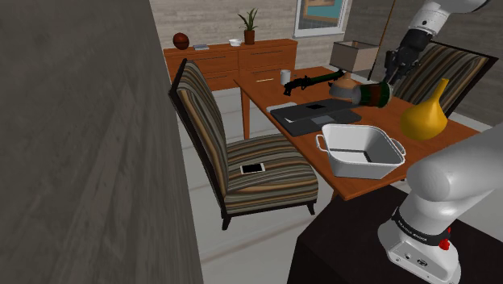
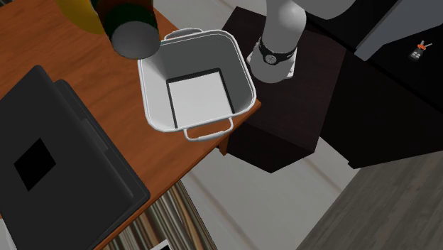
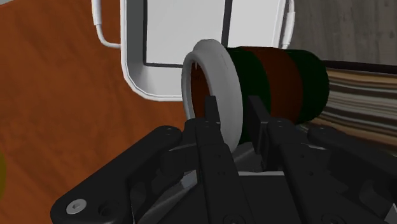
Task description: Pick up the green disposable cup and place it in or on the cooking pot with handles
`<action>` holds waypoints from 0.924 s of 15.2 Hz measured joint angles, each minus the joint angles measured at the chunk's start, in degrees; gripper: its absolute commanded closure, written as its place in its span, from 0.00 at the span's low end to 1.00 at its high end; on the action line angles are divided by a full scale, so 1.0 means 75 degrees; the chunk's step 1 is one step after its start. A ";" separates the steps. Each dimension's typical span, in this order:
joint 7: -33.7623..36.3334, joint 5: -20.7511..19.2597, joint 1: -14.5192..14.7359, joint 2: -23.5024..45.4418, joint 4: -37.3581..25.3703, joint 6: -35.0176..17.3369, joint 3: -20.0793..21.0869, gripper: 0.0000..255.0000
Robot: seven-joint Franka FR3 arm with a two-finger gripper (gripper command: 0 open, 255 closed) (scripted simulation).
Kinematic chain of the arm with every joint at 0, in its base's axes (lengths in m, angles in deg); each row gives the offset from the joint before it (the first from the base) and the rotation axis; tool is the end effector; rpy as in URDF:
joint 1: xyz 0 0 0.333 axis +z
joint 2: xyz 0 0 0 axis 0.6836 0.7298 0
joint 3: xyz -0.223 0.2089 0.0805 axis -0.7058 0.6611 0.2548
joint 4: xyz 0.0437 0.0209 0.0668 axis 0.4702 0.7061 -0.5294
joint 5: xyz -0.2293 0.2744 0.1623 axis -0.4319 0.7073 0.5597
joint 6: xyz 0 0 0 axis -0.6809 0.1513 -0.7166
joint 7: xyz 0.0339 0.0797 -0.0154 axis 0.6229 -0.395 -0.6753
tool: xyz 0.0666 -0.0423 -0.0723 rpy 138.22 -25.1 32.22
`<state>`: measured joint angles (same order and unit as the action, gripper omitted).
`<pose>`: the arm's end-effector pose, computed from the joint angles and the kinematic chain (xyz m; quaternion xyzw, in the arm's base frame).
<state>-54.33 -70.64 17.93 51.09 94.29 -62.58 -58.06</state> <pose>0.2588 -0.3231 0.5782 -0.9164 0.3488 0.0098 0.1963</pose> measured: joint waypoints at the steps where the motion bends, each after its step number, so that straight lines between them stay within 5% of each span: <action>1: 0.0207 -0.0017 -0.0010 -0.0327 0.0258 0.0006 0.0171 1.00; 7: 0.1083 0.0029 -0.0142 -0.1885 0.1215 0.0384 0.0917 1.00; 8: 0.1084 0.0029 -0.0142 -0.1890 0.1216 0.0384 0.0918 0.00; 14: 0.1258 -0.0013 -0.0266 -0.2076 0.2387 -0.0597 0.1134 0.00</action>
<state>-44.90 -70.74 15.94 35.52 112.19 -67.06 -49.55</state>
